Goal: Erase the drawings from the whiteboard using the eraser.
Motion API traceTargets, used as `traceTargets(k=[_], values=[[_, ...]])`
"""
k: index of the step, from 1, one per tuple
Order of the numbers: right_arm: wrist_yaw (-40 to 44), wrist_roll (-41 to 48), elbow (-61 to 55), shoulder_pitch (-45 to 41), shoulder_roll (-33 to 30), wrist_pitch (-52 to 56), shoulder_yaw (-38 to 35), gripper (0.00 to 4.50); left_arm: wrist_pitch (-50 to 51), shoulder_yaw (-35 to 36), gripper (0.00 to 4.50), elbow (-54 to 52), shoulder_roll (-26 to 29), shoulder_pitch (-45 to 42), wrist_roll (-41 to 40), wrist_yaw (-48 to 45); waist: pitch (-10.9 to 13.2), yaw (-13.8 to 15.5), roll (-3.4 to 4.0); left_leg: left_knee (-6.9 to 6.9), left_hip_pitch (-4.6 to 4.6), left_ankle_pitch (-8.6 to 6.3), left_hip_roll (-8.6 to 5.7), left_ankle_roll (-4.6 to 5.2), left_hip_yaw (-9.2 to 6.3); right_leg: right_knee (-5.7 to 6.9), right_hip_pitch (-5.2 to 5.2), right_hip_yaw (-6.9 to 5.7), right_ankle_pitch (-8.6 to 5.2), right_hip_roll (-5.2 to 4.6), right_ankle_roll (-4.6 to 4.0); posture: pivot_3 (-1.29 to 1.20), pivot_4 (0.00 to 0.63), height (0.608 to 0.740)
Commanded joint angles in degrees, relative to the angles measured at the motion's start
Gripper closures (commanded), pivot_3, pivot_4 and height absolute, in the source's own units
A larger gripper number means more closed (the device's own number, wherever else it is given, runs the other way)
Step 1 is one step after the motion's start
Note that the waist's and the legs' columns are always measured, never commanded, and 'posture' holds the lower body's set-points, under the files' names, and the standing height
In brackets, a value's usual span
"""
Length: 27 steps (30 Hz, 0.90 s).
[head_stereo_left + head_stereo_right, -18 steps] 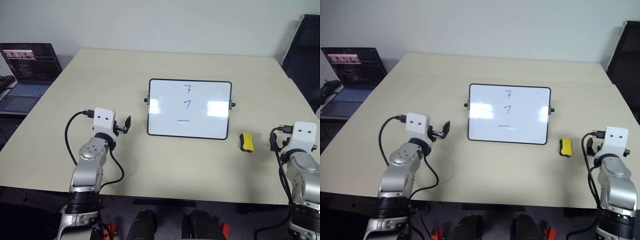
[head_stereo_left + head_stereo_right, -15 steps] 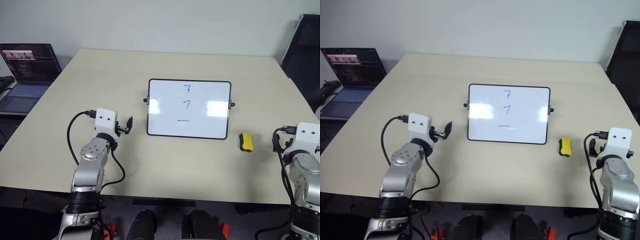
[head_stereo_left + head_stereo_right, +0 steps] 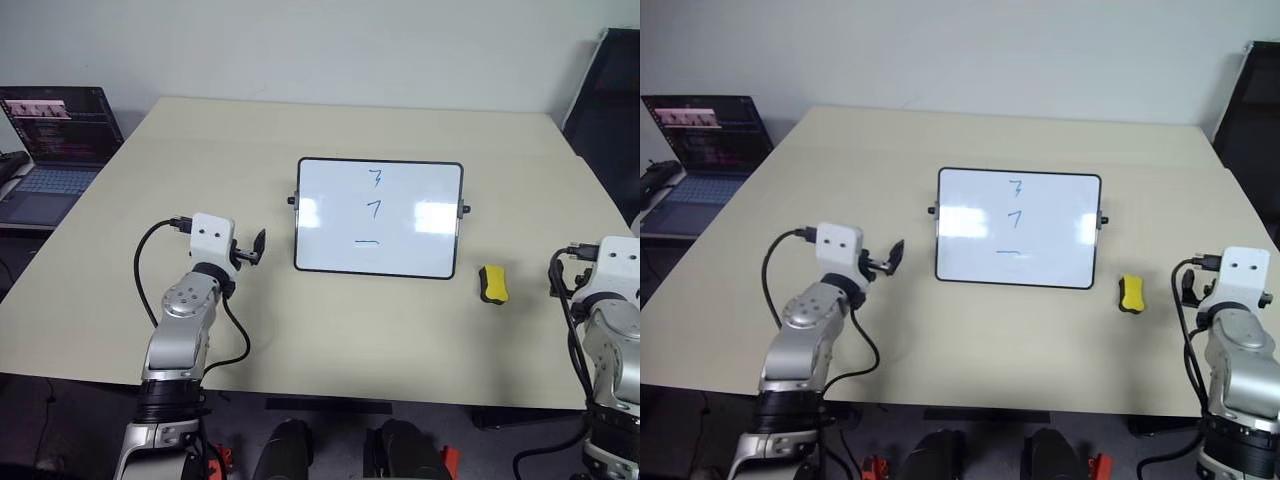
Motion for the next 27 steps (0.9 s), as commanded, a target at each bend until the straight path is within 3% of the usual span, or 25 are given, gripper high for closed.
traceTargets(k=[1, 17, 23, 27], values=[[-0.8, -0.3, -2.1, -0.9, 0.8, -0.9, 0.6, 0.02, -2.2, 1.8, 0.0, -0.1, 1.6, -0.7, -0.3, -0.5, 0.0, 0.0, 0.0, 0.0, 0.0, 0.0, -0.01, 0.0, 0.0, 0.0, 0.0, 0.0, 0.0, 0.0, 0.0, 0.0, 0.15, 0.74], [0.9, 0.8, -2.0, -1.3, 1.2, 0.7, 2.2, 0.02, 0.6, 1.6, 0.0, -3.9, 3.0, -1.4, -1.9, -2.5, 0.0, 0.0, 0.0, 0.0, -0.01, 0.0, 0.0, 0.0, 0.0, 0.0, -0.01, 0.0, 0.0, 0.0, 0.0, 0.0, 0.15, 0.74], [5.1, 4.7, -11.6, -1.1, -3.0, 12.5, -1.4, 0.02, 12.4, 2.8, 0.0, -14.5, 8.2, -7.8, -13.4, -12.8, 0.0, 0.1, -0.02, 0.01, -0.11, 0.0, 0.0, 0.0, -0.07, -0.01, -0.04, -0.08, 0.0, 0.0, 0.0, 0.0, 0.15, 0.74], [5.5, 6.3, -13.8, -5.8, -4.4, 18.7, -2.1, 0.02, 17.8, 2.5, 0.0, -16.4, 10.7, -13.4, -18.2, -16.1, 0.0, -0.1, 0.0, 0.01, 0.0, 0.0, -0.02, 0.0, -0.02, -0.05, 0.03, -0.03, 0.01, 0.0, 0.02, 0.0, 0.15, 0.74]])
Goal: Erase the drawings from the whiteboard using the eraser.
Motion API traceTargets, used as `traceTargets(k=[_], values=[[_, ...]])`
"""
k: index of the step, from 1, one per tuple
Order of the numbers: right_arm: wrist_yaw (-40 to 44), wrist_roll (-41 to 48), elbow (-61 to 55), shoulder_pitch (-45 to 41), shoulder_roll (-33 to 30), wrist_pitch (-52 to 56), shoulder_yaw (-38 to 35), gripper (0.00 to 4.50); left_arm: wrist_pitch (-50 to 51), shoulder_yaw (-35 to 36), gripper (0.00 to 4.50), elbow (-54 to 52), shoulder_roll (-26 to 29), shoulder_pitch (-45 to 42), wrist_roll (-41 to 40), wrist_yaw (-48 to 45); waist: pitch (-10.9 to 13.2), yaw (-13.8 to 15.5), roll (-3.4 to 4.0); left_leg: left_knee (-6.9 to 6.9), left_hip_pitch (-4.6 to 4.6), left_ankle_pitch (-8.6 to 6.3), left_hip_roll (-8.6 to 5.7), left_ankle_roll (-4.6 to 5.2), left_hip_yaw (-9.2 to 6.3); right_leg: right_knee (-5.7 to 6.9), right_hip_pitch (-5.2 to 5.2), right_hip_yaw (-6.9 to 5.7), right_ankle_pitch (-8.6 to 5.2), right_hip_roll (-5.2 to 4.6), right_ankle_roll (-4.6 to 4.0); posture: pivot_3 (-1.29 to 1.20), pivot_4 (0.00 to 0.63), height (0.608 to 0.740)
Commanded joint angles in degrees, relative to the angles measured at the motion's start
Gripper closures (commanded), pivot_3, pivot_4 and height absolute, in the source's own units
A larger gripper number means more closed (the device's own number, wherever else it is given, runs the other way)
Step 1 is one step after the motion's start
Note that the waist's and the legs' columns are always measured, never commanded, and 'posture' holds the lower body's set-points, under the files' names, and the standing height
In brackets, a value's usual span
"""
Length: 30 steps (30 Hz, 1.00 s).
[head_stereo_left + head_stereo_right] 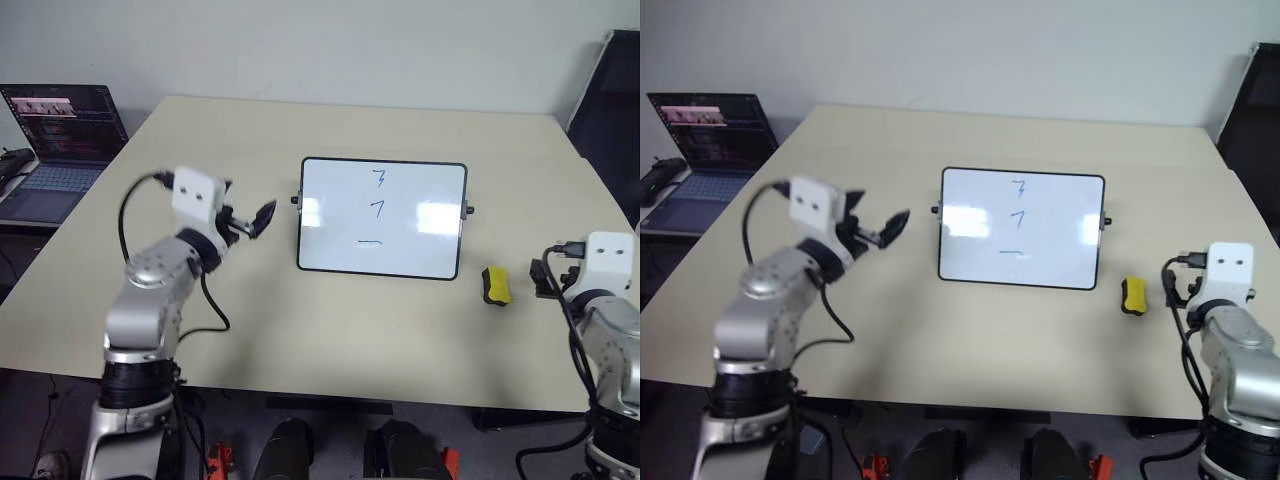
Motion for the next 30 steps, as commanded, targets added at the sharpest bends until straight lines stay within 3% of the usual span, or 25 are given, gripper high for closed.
traceTargets(k=[1, 5, 11, 18, 23, 30], values=[[0.5, 2.1, -3.9, -4.4, -1.1, 5.4, -1.7, 0.02, 5.1, -0.3, 0.0, -3.6, 0.8, -3.7, -5.7, -3.7, 0.0, -0.2, 0.0, 0.0, 0.03, 0.0, 0.0, 0.0, 0.02, 0.01, 0.01, 0.02, 0.0, 0.0, 0.0, 0.0, 0.15, 0.74], [-0.1, 2.9, -4.4, -7.5, 0.0, 9.8, -2.1, 0.02, 7.8, -2.2, 0.0, -4.4, -0.2, -2.3, -11.4, -8.9, 0.0, -0.3, 0.0, -0.04, 0.02, 0.0, 0.06, 0.0, 0.02, 0.0, -0.02, 0.04, -0.01, 0.07, -0.01, 0.0, 0.15, 0.74], [0.2, 3.8, -4.6, -10.4, 1.0, 17.2, -1.3, 0.02, 2.2, -9.8, 0.0, -2.0, 1.1, 3.7, -11.9, -22.0, 0.0, -0.1, 0.02, -0.09, -0.04, 0.0, 0.08, 0.0, 0.07, -0.21, -0.03, 0.09, 0.0, 0.06, -0.02, 0.0, 0.15, 0.74], [0.4, 4.5, -7.0, -15.9, 3.5, 29.9, -2.2, 0.02, -7.3, -15.5, 0.0, 1.9, 4.0, 4.7, -9.1, -35.5, 0.0, -0.1, 0.04, -0.09, -0.07, -0.01, 0.08, 0.02, 0.05, -0.26, -0.03, 0.06, 0.0, 0.05, -0.02, 0.0, 0.15, 0.74], [0.4, 6.2, -6.1, -16.3, 4.2, 30.9, -1.6, 0.02, -20.7, -18.7, 0.0, 9.7, 5.5, 3.8, -2.3, -42.1, 0.0, -0.1, 0.05, -0.13, -0.07, -0.02, 0.09, 0.03, 0.04, -0.31, -0.03, 0.04, 0.0, 0.06, -0.03, 0.0, 0.15, 0.74], [-0.3, 9.1, -5.3, -15.2, 3.8, 30.9, 0.0, 0.02, -25.5, -18.8, 0.0, 13.9, 3.6, 2.1, -1.3, -44.6, 0.0, -0.1, 0.06, -0.13, -0.13, -0.03, 0.08, 0.05, 0.04, -0.34, -0.06, 0.05, 0.0, 0.05, -0.02, 0.0, 0.15, 0.74]])
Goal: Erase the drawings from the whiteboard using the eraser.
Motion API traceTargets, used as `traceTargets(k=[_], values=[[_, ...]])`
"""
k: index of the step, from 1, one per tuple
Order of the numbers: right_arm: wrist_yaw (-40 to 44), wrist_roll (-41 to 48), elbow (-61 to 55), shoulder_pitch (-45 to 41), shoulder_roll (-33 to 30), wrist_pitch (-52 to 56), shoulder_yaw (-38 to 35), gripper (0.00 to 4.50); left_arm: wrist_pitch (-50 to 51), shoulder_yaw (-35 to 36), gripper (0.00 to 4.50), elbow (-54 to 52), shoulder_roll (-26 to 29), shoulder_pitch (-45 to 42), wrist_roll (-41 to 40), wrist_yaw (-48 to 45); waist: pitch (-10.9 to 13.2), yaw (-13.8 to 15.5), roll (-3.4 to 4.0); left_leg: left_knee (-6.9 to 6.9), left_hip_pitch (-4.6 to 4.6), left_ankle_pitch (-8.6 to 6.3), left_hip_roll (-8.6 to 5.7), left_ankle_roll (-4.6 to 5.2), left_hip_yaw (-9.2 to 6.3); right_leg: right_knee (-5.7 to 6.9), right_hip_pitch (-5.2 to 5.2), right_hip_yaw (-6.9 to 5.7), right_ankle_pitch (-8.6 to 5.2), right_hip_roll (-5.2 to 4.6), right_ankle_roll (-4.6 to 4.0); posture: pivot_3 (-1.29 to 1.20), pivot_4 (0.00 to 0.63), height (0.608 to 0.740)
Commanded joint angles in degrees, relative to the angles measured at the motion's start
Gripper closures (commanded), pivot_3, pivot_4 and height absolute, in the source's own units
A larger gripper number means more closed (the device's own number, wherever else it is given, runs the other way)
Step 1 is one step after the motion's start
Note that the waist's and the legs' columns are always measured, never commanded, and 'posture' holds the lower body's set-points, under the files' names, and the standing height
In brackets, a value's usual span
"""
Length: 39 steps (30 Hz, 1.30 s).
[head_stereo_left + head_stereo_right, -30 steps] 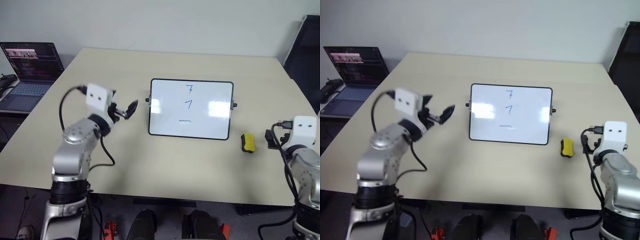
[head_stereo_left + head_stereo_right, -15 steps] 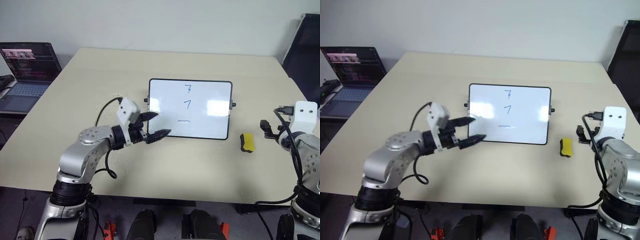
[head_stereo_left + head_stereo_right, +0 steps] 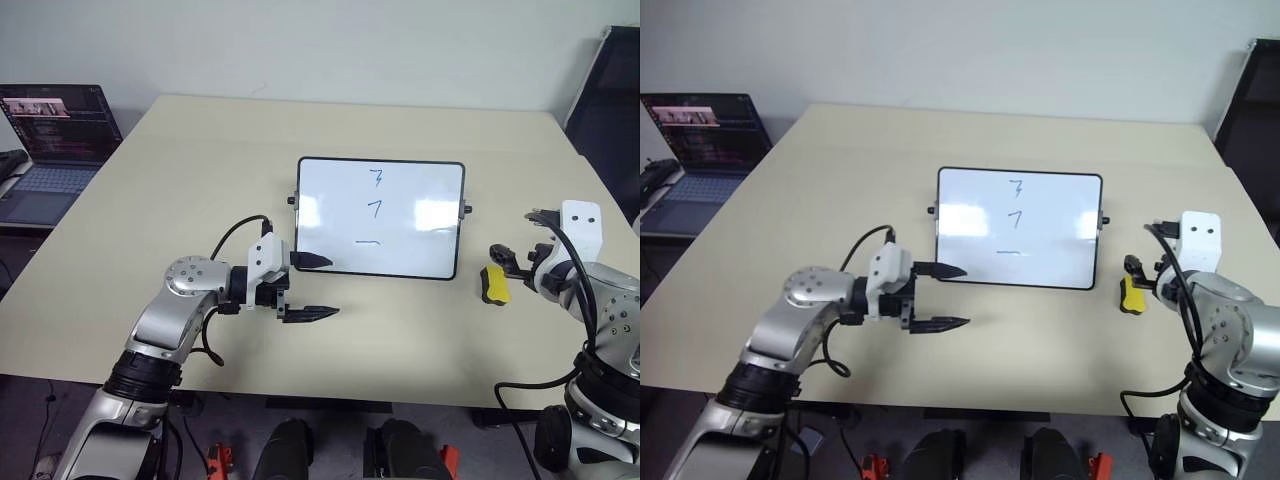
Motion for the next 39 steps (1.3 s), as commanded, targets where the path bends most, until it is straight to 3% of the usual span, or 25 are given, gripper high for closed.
traceTargets(k=[1, 9, 39], values=[[-0.2, 1.6, -0.2, 0.7, -1.2, 0.4, 0.8, 0.02, -2.2, -0.2, 0.0, 0.0, -1.2, -1.5, 0.3, -0.4, 0.0, 0.0, 0.0, 0.0, 0.0, 0.0, 0.0, 0.0, 0.0, 0.0, 0.0, 0.0, 0.0, 0.0, 0.0, 0.0, 0.15, 0.74], [0.6, 1.6, 3.7, 3.3, -2.9, 0.4, 2.4, 0.02, -1.3, -0.3, 0.0, -2.6, -3.7, -1.2, 0.5, 1.8, 0.0, -0.1, 0.0, 0.01, 0.0, 0.0, 0.0, 0.01, 0.0, 0.01, 0.0, 0.0, 0.0, 0.0, 0.0, 0.0, 0.15, 0.74], [1.4, -2.9, 15.5, 0.1, -1.9, -6.3, 3.9, 0.02, -3.2, 1.0, 0.0, -3.7, -2.8, -0.1, 2.4, 4.9, 0.0, -0.1, 0.0, 0.01, 0.02, 0.0, 0.01, 0.01, 0.01, 0.02, 0.0, 0.01, 0.0, 0.01, 0.01, 0.0, 0.15, 0.74]])
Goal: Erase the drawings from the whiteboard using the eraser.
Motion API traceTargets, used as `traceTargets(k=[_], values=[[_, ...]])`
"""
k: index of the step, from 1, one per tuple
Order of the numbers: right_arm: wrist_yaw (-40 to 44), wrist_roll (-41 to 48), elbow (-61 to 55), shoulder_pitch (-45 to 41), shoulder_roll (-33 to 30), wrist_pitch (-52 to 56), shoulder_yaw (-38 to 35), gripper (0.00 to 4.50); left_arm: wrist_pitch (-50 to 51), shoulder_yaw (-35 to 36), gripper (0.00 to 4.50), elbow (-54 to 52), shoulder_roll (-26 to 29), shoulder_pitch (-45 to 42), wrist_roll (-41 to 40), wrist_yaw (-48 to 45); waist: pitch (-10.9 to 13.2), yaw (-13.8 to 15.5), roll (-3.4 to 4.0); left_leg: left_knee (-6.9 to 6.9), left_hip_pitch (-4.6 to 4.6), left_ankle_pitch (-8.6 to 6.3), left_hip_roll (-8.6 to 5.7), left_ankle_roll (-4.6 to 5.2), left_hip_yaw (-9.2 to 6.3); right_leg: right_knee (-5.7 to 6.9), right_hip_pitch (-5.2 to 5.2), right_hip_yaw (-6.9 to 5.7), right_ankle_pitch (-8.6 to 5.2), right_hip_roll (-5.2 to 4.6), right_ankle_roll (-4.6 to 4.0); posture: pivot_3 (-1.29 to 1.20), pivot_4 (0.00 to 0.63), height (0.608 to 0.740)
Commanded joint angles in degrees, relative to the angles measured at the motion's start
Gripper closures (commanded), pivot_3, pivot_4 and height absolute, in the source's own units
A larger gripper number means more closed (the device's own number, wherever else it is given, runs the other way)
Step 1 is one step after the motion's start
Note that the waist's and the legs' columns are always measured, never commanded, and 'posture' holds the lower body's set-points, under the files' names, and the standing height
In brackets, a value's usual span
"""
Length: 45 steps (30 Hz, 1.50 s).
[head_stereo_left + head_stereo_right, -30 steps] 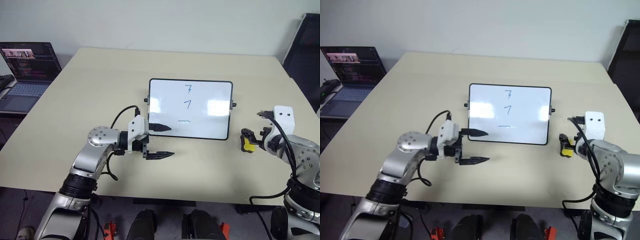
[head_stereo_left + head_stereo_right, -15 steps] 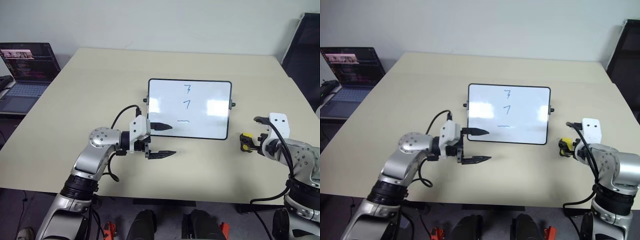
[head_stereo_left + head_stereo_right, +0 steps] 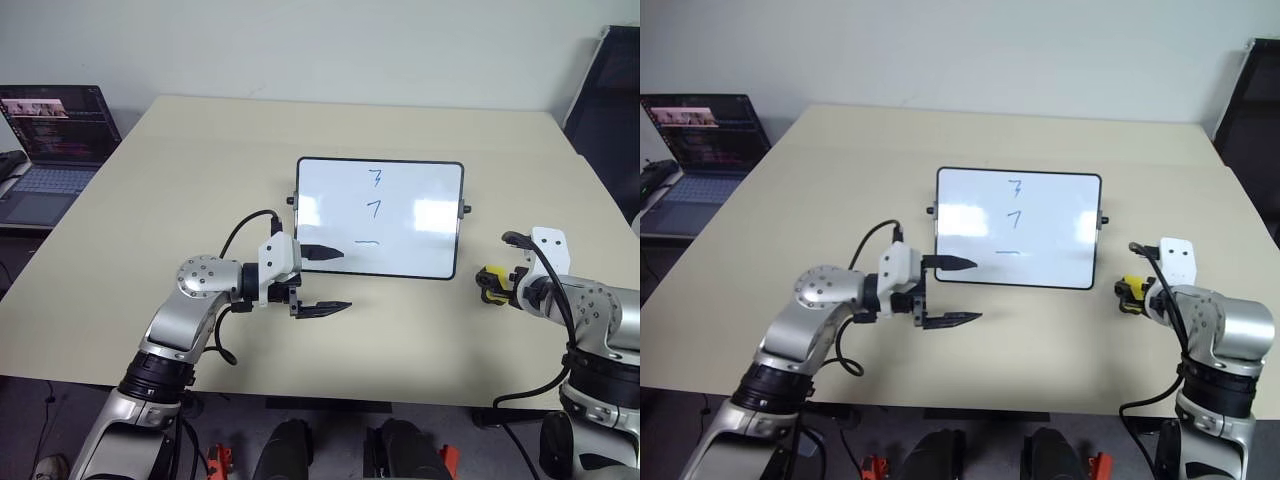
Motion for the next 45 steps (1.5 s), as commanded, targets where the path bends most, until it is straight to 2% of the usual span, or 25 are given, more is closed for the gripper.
traceTargets(k=[1, 7, 8, 11, 17, 18, 19, 31, 36, 39, 45], values=[[0.2, -0.6, -0.3, -1.4, -0.8, -1.7, -0.5, 0.02, -1.1, 1.2, 0.0, -0.9, 0.1, -0.7, -0.1, 0.8, 0.0, 0.0, 0.0, 0.0, 0.0, 0.0, 0.0, 0.0, 0.0, 0.0, 0.0, 0.0, 0.0, 0.0, 0.0, 0.0, 0.15, 0.74], [0.3, -1.0, 0.2, -1.2, -0.5, -2.0, -1.3, 0.02, -1.1, 1.2, 0.0, -0.2, 0.0, -1.3, -0.3, 1.2, 0.0, 0.0, 0.0, 0.0, 0.0, 0.0, 0.0, 0.0, 0.0, 0.0, 0.0, 0.0, 0.0, 0.0, 0.0, 0.0, 0.15, 0.74], [0.3, -1.0, 0.4, -1.3, -0.4, -1.9, -1.6, 0.19, -1.4, 1.2, 0.0, 0.1, -0.1, -1.4, -0.2, 1.2, 0.0, 0.0, 0.0, 0.0, 0.0, 0.0, 0.0, 0.0, 0.0, 0.0, 0.0, 0.0, 0.0, 0.0, 0.0, 0.0, 0.15, 0.74], [0.3, -1.2, 0.9, -1.4, -0.2, -2.0, -2.3, 0.94, -2.0, 1.4, 0.0, 1.2, -0.2, -2.2, 0.1, 1.5, 0.0, 0.0, 0.0, 0.0, 0.0, 0.0, 0.0, 0.0, 0.0, 0.0, 0.01, 0.0, 0.0, 0.0, 0.0, 0.0, 0.15, 0.74], [-0.1, -1.2, 1.2, -2.1, 1.1, -0.9, -4.1, 3.15, -3.8, 1.5, 0.0, 2.9, 0.1, -3.2, 0.6, 1.4, 0.0, 0.0, 0.0, 0.0, 0.0, 0.0, 0.0, 0.0, 0.0, 0.01, 0.0, 0.0, 0.0, 0.0, 0.0, 0.0, 0.15, 0.74], [-0.1, -1.3, 1.2, -2.1, 1.2, -0.8, -4.3, 3.43, -4.1, 1.5, 0.0, 3.1, 0.0, -3.4, 0.7, 1.5, 0.0, 0.0, 0.0, 0.0, 0.0, 0.0, 0.0, 0.0, 0.0, 0.01, 0.0, -0.01, 0.0, 0.0, 0.0, 0.0, 0.15, 0.74], [0.0, -1.3, 1.1, -2.1, 1.2, -0.8, -4.4, 3.51, -4.3, 1.5, 0.0, 3.2, 0.0, -3.4, 0.8, 1.6, 0.0, 0.0, 0.0, 0.0, 0.0, 0.0, 0.0, 0.0, 0.0, 0.01, 0.0, -0.01, 0.0, 0.0, 0.0, 0.0, 0.15, 0.74], [-0.1, -1.6, 0.6, -2.6, 0.9, -1.2, -3.4, 3.51, -3.4, 1.2, 0.0, 1.9, -0.2, -3.6, 1.0, 3.0, 0.0, 0.0, 0.0, 0.01, 0.0, 0.0, 0.0, 0.0, 0.0, 0.01, 0.0, -0.01, 0.0, 0.0, 0.0, 0.0, 0.15, 0.74], [0.9, -1.7, -2.3, -3.4, -2.1, -5.9, 1.4, 3.51, 0.3, 1.7, 0.0, 0.3, -1.6, -3.6, 2.6, 9.6, 0.0, 0.0, 0.0, 0.02, 0.0, 0.0, -0.01, 0.0, 0.0, 0.02, -0.01, 0.02, 0.01, 0.0, 0.01, 0.0, 0.15, 0.74], [3.0, -2.1, -5.2, -2.1, -5.5, -11.9, 6.3, 3.51, 3.5, 3.3, 0.0, 0.5, -3.7, -3.4, 3.5, 16.5, 0.0, 0.0, 0.0, 0.02, 0.0, 0.0, -0.01, 0.0, 0.0, 0.02, 0.0, 0.0, 0.0, 0.0, 0.01, 0.0, 0.15, 0.74], [3.6, -3.8, -8.0, -1.3, -8.4, -19.4, 10.3, 3.51, 6.6, 3.8, 0.0, -2.0, -6.3, -1.5, 5.5, 24.6, 0.0, 0.0, 0.0, 0.03, -0.01, 0.0, -0.01, 0.0, -0.02, 0.0, 0.01, -0.01, 0.01, -0.01, 0.02, 0.0, 0.15, 0.74]])
